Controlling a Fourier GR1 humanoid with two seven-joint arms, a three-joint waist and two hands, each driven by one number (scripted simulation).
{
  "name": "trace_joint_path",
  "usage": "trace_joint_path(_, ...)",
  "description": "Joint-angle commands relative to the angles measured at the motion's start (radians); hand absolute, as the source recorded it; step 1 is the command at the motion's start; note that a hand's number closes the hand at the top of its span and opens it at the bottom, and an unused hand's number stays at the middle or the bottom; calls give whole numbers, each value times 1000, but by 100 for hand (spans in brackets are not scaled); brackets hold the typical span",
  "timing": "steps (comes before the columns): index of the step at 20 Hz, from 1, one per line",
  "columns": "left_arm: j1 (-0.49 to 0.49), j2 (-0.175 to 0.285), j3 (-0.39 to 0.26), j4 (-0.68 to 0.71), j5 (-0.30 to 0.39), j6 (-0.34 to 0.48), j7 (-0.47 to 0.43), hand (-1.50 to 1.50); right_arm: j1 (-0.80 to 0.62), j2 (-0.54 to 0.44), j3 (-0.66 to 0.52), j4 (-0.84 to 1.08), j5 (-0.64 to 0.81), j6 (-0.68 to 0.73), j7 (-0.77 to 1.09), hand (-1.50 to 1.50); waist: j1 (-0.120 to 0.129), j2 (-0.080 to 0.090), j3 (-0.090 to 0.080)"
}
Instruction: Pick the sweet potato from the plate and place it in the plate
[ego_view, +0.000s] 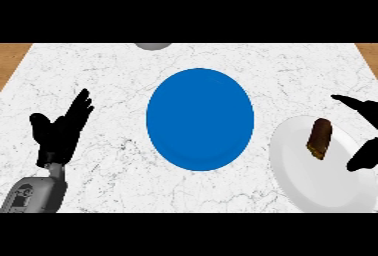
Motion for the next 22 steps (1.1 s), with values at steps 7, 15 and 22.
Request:
trace_joint_path(7, -28, -18, 39, 44, -34, -4, -6, 0, -88, 108, 29, 46, 107, 148, 126, -150, -5, 0, 0)
trace_joint_path(15, 20, -20, 48, -38, -35, -49, 29, 0, -66, 148, 30, 239, 288, 34, -41, -150, -1, 0, 1)
trace_joint_path(22, 9, -62, 75, 16, -62, -42, -35, 0, -141, 213, 4, 302, 379, 62, -33, -150, -1, 0, 0)
